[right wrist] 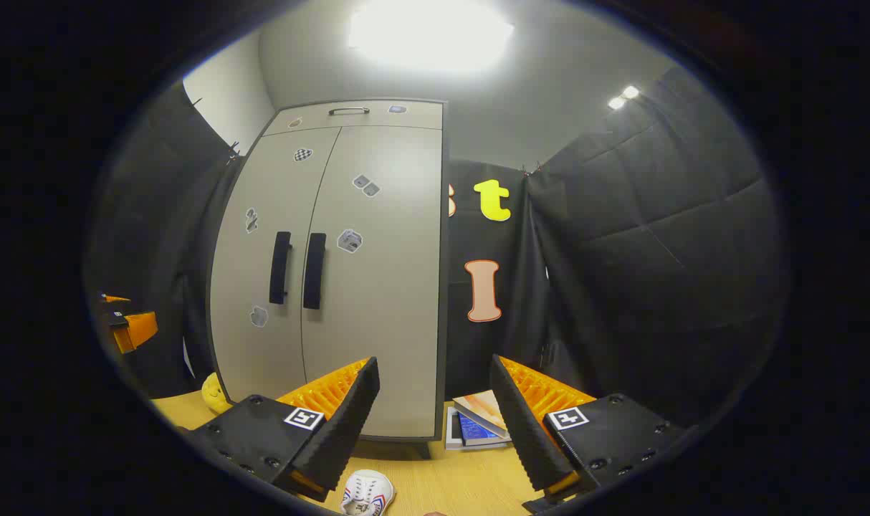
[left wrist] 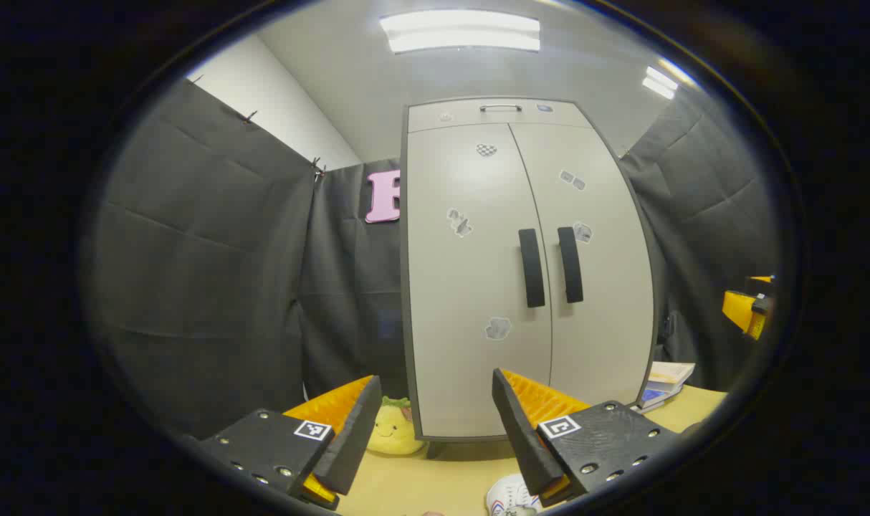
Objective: Grab one shoe with the right hand and put it into the shoe cabinet, grab the other shoe with the left hand and put it into the shoe cabinet; then close the right door with the right hand and the left door with the left hand.
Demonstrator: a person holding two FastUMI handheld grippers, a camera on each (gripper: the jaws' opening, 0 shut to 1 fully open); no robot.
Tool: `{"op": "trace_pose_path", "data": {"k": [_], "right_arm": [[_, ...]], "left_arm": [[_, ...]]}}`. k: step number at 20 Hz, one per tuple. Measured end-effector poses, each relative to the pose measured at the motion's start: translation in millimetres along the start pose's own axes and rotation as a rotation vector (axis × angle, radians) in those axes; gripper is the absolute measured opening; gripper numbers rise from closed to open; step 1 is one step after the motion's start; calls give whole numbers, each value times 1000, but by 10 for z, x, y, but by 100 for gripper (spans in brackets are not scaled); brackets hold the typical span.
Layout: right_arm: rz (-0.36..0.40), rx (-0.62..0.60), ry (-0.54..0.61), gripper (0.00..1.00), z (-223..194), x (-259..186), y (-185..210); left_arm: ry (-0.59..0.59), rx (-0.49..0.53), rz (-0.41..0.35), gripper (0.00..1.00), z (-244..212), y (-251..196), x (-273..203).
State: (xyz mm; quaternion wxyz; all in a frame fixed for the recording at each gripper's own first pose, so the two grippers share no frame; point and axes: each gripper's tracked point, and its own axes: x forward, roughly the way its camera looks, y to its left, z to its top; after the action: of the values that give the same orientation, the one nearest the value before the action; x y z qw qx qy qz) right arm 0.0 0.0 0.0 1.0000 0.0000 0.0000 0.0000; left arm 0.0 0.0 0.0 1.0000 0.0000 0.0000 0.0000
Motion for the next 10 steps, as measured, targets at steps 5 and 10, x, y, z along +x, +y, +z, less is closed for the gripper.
{"op": "trace_pose_path", "data": {"k": [5, 10], "right_arm": [[8, 0, 3, 97, 12, 19, 38], [16, -6, 0, 98, 27, 28, 68]], "left_arm": [[-5, 8, 6, 89, 20, 52, -12], [-4, 8, 14, 89, 22, 102, -13]]}}
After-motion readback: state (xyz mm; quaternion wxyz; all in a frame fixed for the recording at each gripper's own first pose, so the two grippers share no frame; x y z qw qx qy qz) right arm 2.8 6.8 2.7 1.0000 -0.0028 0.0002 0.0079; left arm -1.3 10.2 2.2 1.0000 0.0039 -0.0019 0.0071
